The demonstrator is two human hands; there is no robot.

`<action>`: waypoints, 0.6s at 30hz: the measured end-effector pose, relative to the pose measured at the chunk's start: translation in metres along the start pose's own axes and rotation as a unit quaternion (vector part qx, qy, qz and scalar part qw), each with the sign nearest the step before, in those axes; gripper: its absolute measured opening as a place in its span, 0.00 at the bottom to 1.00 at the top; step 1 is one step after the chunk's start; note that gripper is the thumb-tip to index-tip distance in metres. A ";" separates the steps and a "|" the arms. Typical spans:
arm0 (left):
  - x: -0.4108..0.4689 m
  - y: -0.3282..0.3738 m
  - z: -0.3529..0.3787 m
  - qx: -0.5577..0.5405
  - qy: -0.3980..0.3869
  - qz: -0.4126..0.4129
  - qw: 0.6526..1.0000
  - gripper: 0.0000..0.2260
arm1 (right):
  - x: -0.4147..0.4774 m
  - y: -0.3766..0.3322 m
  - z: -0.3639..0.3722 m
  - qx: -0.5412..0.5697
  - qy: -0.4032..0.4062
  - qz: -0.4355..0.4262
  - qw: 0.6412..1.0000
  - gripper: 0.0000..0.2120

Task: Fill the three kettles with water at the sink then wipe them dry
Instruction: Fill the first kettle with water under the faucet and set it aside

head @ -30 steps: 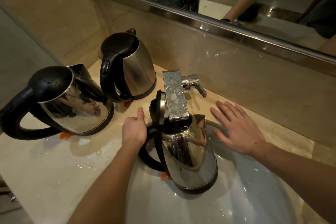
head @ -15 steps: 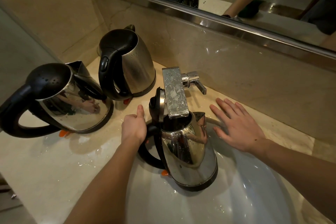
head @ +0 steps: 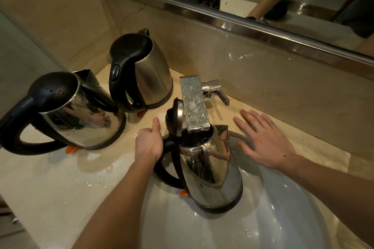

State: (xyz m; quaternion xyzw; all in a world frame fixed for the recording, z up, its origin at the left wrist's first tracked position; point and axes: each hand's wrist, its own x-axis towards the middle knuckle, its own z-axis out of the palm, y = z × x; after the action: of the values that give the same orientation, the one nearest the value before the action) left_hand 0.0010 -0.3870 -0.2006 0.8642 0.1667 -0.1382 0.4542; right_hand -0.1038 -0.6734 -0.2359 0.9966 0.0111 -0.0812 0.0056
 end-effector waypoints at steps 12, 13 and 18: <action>0.000 0.000 0.000 -0.004 -0.001 0.001 1.000 0.25 | 0.000 0.000 0.000 -0.004 -0.001 0.000 1.000 0.34; -0.001 0.001 0.000 -0.004 -0.002 0.002 1.000 0.25 | 0.000 -0.001 -0.001 -0.002 0.001 0.002 1.000 0.33; 0.000 0.001 -0.001 -0.006 -0.002 -0.005 1.000 0.25 | -0.001 -0.001 0.000 -0.002 0.001 0.002 1.000 0.33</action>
State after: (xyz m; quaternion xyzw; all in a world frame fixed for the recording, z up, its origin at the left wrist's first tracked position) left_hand 0.0012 -0.3866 -0.1992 0.8605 0.1704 -0.1414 0.4588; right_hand -0.1043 -0.6728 -0.2354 0.9967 0.0093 -0.0804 0.0074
